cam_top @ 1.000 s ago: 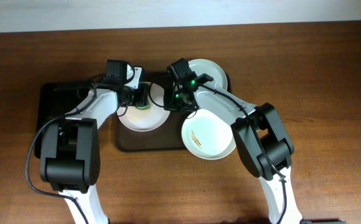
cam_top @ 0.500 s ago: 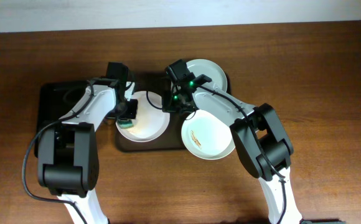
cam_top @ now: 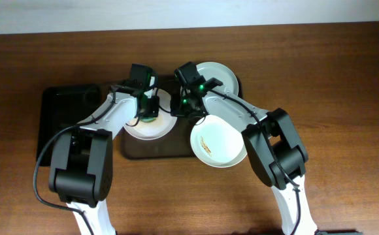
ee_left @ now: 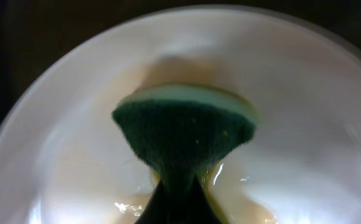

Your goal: Clean dirty plates on tray and stack at the side

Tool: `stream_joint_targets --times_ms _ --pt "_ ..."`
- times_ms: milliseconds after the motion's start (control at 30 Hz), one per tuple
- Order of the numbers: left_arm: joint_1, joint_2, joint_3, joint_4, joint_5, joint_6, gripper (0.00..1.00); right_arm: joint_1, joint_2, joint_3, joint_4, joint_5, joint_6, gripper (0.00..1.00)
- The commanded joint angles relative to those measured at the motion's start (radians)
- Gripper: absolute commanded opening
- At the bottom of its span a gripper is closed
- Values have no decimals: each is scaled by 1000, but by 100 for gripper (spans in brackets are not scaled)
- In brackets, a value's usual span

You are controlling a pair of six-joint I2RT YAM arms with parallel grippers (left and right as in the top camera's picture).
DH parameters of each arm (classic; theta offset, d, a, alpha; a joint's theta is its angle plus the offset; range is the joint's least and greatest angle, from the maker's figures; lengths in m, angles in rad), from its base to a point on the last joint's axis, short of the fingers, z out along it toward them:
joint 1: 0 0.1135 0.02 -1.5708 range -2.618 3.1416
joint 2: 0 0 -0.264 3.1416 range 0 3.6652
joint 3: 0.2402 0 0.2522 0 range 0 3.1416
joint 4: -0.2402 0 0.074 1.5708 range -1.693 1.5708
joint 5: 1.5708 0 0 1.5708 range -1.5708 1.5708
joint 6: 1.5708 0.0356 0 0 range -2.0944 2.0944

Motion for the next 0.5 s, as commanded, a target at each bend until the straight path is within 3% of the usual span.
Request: stream_joint_targets --times_ms 0,133,267,367,467 --pt "23 49 -43 -164 -180 -89 1 0 16 15 0 -2 -3 4" --pt "23 49 -42 -318 -276 -114 1 0 16 15 0 -3 -3 4" --pt "23 49 -28 -291 -351 -145 1 0 16 15 0 -6 -3 4" --pt "23 48 65 -298 -326 -144 1 0 16 15 -6 -6 -3 4" --pt "28 48 278 -420 -210 -138 1 0 16 15 -19 -6 -3 4"
